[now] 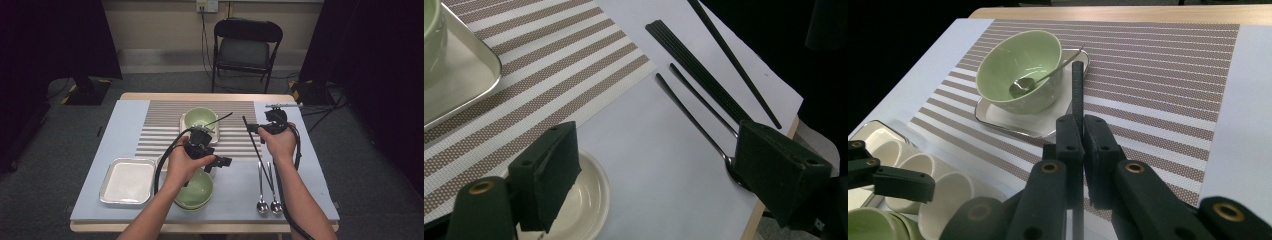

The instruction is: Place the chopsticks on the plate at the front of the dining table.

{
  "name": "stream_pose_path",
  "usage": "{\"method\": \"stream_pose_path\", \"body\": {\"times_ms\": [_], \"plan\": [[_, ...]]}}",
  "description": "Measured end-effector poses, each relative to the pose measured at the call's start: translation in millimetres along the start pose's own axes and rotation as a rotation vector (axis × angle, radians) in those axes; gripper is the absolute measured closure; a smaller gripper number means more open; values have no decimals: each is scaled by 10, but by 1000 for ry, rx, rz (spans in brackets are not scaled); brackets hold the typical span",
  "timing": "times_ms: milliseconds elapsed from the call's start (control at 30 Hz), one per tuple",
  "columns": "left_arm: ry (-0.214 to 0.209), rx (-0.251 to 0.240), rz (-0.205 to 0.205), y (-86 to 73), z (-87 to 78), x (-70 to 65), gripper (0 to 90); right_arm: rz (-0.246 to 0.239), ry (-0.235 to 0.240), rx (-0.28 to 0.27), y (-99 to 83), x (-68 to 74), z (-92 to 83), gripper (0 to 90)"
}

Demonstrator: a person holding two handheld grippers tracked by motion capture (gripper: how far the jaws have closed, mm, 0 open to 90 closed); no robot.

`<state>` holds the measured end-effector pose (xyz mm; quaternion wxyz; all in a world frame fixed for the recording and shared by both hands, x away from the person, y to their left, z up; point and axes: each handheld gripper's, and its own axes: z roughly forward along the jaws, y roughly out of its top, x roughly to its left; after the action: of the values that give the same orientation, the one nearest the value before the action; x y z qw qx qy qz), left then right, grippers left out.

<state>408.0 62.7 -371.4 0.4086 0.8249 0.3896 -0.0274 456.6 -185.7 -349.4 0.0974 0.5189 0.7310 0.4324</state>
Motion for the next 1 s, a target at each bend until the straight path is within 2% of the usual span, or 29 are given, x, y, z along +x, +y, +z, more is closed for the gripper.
{"method": "stream_pose_path", "body": {"times_ms": [400, 667, 1000], "plan": [[-28, -9, -10, 27, 48, -34, 172, -11, 16, -6, 26, 75, 6, 868], [-27, -13, -40, 55, 110, -72, 166, -13, 29, -10, 37, 135, 32, 867], [-24, -14, -58, 69, 148, -92, 172, -19, 35, -7, 58, 188, 54, 868]]}}
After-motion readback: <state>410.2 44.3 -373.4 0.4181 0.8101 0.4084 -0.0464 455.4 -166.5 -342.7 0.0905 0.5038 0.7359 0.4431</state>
